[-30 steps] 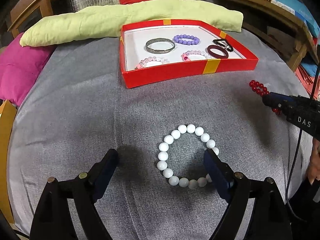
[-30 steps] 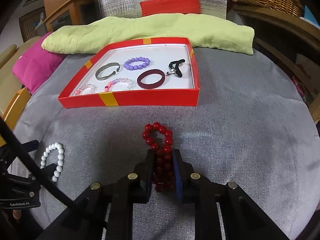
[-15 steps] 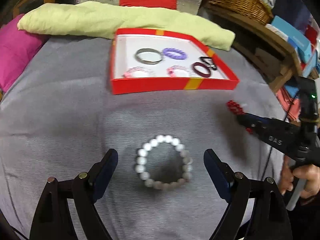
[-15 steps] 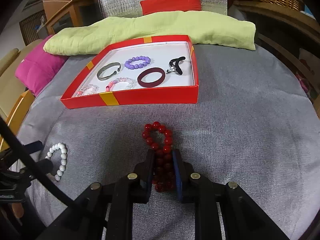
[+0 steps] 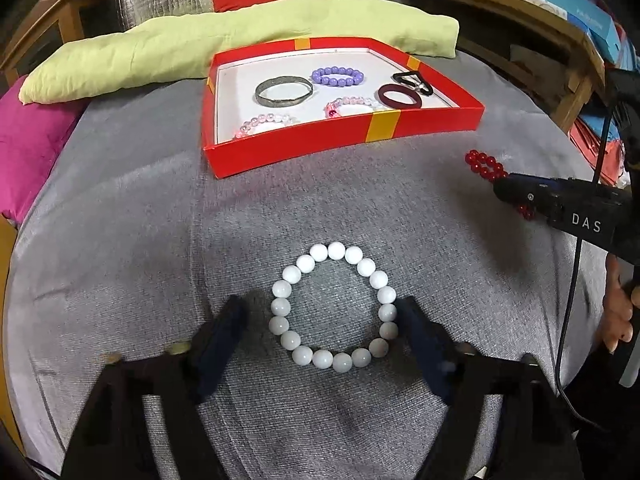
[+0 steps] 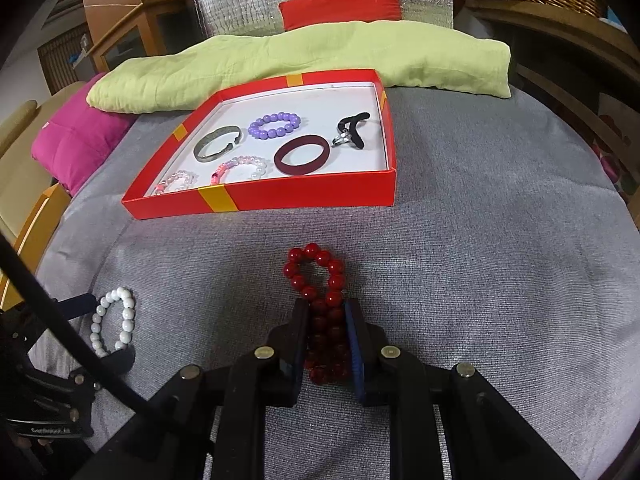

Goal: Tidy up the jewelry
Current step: 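Close the left tool on the white bead bracelet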

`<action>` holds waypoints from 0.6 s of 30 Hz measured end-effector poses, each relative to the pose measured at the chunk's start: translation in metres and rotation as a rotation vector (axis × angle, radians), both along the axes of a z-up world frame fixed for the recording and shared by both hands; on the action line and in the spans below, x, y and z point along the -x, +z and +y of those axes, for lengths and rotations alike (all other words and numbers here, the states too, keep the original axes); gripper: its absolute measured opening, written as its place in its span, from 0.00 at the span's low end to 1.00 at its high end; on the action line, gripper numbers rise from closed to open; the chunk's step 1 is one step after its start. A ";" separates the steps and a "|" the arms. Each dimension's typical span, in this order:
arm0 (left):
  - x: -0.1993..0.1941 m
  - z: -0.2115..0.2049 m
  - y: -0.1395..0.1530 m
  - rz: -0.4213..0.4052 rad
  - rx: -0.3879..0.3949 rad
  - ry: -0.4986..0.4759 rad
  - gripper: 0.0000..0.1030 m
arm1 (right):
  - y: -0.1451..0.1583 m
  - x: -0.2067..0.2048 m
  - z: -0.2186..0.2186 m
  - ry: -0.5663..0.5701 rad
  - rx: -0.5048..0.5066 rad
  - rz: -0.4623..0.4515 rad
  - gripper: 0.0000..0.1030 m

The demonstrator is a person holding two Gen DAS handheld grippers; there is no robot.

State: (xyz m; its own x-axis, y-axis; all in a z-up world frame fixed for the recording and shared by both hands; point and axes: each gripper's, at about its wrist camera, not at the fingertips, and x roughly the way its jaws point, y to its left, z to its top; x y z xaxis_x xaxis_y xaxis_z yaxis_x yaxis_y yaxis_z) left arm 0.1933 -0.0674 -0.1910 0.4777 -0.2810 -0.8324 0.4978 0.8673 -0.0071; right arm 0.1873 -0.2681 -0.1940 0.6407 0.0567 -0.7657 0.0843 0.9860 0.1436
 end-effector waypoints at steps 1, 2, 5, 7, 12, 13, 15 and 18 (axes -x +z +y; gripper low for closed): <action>-0.001 0.001 0.001 0.000 0.007 0.002 0.61 | 0.000 0.000 0.000 0.000 0.000 0.000 0.19; -0.001 0.002 0.002 -0.002 0.013 0.007 0.50 | 0.000 0.000 0.000 -0.001 0.000 0.000 0.19; -0.004 0.005 0.005 -0.003 0.028 0.019 0.31 | 0.000 0.000 0.000 -0.001 0.001 0.000 0.19; -0.005 0.006 0.006 -0.002 0.041 0.022 0.21 | 0.000 0.000 0.000 -0.001 0.000 0.001 0.19; -0.007 0.011 0.009 -0.007 0.076 0.035 0.14 | 0.001 0.000 0.000 -0.002 0.001 0.000 0.19; -0.007 0.012 0.010 -0.009 0.083 0.040 0.13 | 0.001 0.000 0.000 -0.003 0.001 0.000 0.19; -0.008 0.014 0.011 -0.010 0.093 0.046 0.10 | 0.001 0.000 0.000 -0.004 -0.001 -0.001 0.19; -0.008 0.014 0.011 -0.011 0.094 0.051 0.09 | 0.001 0.001 0.000 -0.012 -0.014 -0.006 0.19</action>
State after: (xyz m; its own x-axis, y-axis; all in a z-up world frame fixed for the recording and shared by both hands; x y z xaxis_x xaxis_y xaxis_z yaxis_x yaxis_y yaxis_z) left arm 0.2016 -0.0531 -0.1803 0.5026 -0.3328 -0.7979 0.4534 0.8873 -0.0845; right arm 0.1862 -0.2686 -0.1931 0.6459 0.0602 -0.7611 0.0949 0.9828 0.1583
